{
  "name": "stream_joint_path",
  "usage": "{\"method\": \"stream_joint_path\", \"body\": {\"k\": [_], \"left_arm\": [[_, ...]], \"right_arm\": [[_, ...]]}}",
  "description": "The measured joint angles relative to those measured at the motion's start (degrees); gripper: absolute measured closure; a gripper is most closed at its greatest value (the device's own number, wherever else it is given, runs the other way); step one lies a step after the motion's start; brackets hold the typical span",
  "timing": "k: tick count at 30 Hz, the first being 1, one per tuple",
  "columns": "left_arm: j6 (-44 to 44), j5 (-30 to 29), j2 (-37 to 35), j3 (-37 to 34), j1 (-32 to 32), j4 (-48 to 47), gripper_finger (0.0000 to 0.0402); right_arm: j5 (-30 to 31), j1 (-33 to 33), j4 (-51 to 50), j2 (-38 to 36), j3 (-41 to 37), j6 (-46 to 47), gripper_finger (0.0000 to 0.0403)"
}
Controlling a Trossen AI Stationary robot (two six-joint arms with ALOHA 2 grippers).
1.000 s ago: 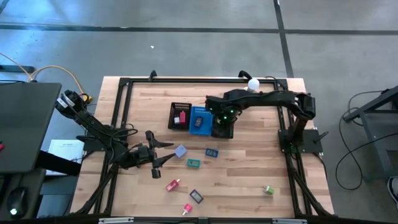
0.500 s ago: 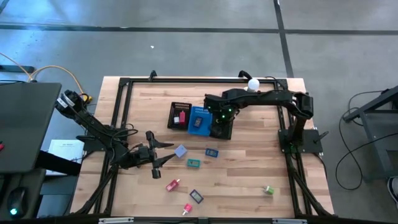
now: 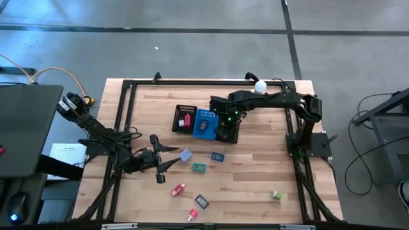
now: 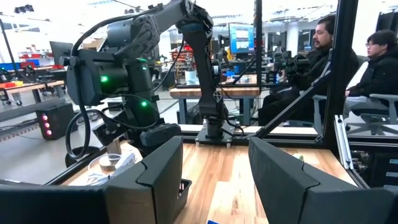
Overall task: Pick & Place Office items
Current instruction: Put the pink hour glass into the right black bin, then put the blue digital clock into the blue bin
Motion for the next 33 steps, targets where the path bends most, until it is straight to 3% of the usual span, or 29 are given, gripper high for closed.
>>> {"method": "stream_joint_path", "body": {"k": [18, 33], "left_arm": [[-0.28, 0.0, 0.0, 0.0, 0.0, -0.02, 0.0224], [-0.44, 0.0, 0.0, 0.0, 0.0, -0.01, 0.0224]], "right_arm": [[0.23, -0.04, 0.98, -0.02, 0.0, 1.59, 0.0173], [1.82, -0.04, 1.51, -0.04, 0.0, 1.81, 0.0115]]}}
